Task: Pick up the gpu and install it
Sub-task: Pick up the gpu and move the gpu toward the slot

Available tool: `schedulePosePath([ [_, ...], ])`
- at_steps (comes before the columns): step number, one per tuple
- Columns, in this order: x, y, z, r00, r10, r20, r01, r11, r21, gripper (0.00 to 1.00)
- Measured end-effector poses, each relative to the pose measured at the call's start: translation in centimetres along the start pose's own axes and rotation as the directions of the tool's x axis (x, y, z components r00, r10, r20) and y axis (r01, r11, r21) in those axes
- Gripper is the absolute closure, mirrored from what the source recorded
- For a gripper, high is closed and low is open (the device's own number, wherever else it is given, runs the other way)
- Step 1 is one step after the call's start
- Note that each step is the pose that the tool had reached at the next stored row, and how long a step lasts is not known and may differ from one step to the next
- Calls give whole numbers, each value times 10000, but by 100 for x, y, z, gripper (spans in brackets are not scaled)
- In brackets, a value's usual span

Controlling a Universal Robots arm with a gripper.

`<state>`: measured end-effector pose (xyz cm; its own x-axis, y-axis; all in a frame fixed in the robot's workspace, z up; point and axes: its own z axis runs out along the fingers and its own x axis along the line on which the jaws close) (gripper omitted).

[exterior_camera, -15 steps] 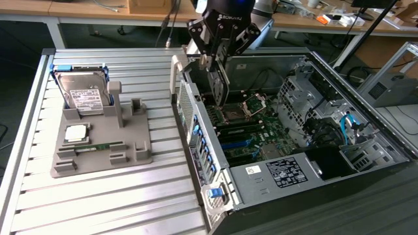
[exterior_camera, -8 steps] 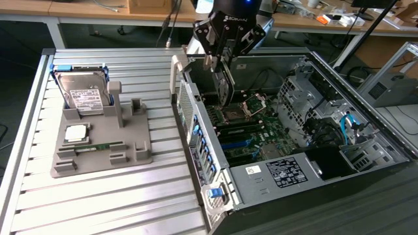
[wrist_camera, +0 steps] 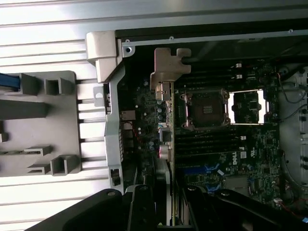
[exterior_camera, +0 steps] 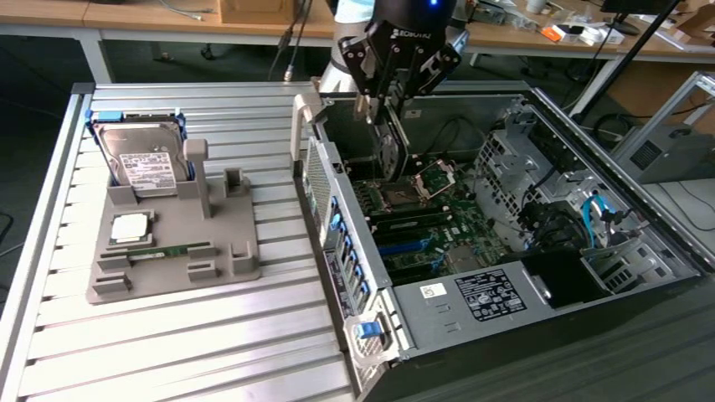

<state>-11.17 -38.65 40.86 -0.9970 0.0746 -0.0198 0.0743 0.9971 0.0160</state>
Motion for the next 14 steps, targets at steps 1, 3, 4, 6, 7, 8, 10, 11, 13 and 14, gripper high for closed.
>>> schedulePosePath([
  [1, -9, 1, 2, 10000, 0, 0, 0, 10000, 0, 73],
  [3, -27, 2, 6, 10000, 0, -1, 0, 10000, 0, 73],
  [4, -36, 3, 8, 10000, 0, -1, 0, 10000, 0, 73],
  [6, -54, 4, 12, 10000, 0, -1, 0, 10000, 0, 73],
  [7, -69, 5, 15, 10000, 0, -1, 0, 10000, 0, 73],
  [8, -88, 7, 19, 10000, 1, -3, -1, 10000, 0, 73],
  [10, -107, 8, 23, 10000, 0, -4, 0, 10000, 0, 73],
  [11, -116, 8, 26, 10000, 0, -4, 0, 10000, -1, 73],
  [13, -134, 10, 30, 10000, 0, -5, 0, 10000, 1, 73],
  [14, -143, 10, 33, 10000, 0, -6, 0, 10000, 0, 73],
])
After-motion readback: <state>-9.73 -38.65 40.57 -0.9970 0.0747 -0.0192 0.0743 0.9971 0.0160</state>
